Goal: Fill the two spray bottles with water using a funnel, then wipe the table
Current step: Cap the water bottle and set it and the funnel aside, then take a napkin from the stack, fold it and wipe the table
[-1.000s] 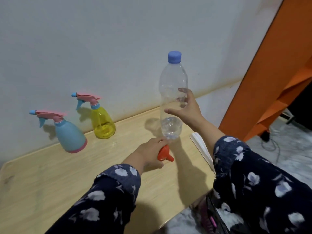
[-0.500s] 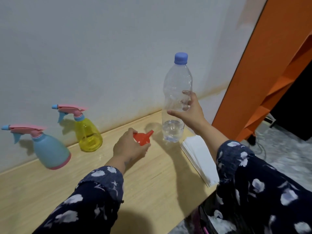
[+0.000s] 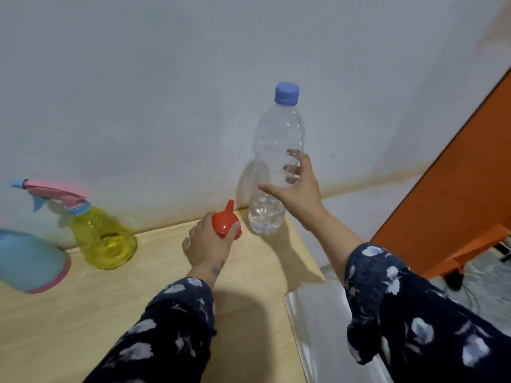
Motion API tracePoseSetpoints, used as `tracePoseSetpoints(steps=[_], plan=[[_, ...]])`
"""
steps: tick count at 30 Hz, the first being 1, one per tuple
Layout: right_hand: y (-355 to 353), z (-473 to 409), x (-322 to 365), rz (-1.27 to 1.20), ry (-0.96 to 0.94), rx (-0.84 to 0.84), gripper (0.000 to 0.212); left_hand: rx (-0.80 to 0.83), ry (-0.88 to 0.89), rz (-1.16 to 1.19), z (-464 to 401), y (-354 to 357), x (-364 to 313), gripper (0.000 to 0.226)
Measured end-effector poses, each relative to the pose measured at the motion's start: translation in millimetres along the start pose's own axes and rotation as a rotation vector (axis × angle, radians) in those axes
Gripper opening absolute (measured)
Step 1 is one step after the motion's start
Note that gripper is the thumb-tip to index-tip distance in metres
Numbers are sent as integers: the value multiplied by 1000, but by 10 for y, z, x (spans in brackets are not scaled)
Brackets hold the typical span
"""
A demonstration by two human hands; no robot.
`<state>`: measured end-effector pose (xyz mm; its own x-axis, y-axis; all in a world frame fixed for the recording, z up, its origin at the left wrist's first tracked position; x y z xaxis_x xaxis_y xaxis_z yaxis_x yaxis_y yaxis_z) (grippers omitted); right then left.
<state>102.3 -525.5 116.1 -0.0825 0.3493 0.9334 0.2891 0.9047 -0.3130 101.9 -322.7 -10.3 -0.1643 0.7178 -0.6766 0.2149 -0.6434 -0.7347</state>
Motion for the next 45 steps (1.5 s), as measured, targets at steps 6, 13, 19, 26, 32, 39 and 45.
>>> tracePoseSetpoints(steps=[6,13,19,26,32,39,45], plan=[[134,-209,-139,6,-29,48,83,-20,-46,-49,-41,198,54,68],[180,-245,-221,57,-28,96,92,-5,-52,-88,-37,202,43,73],[152,-171,-153,82,26,198,112,78,-33,-105,21,125,79,89],[-72,579,-234,229,187,228,78,92,63,-204,651,-63,19,62],[-376,1563,-417,519,191,210,43,341,391,-183,1462,-40,-103,50],[-685,2550,-705,786,143,77,34,536,666,-258,2249,51,-244,52],[-709,2885,-905,775,179,42,43,606,681,-337,2420,144,-261,51]])
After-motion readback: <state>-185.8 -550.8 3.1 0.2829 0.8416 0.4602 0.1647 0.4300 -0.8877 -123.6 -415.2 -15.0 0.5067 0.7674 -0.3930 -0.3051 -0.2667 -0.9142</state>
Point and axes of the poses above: each hand's wrist, its own z-axis away from the middle knuckle, its own y-axis out of the palm, x = y × z, the point moved 5 cm from there along -z, towards the middle knuckle
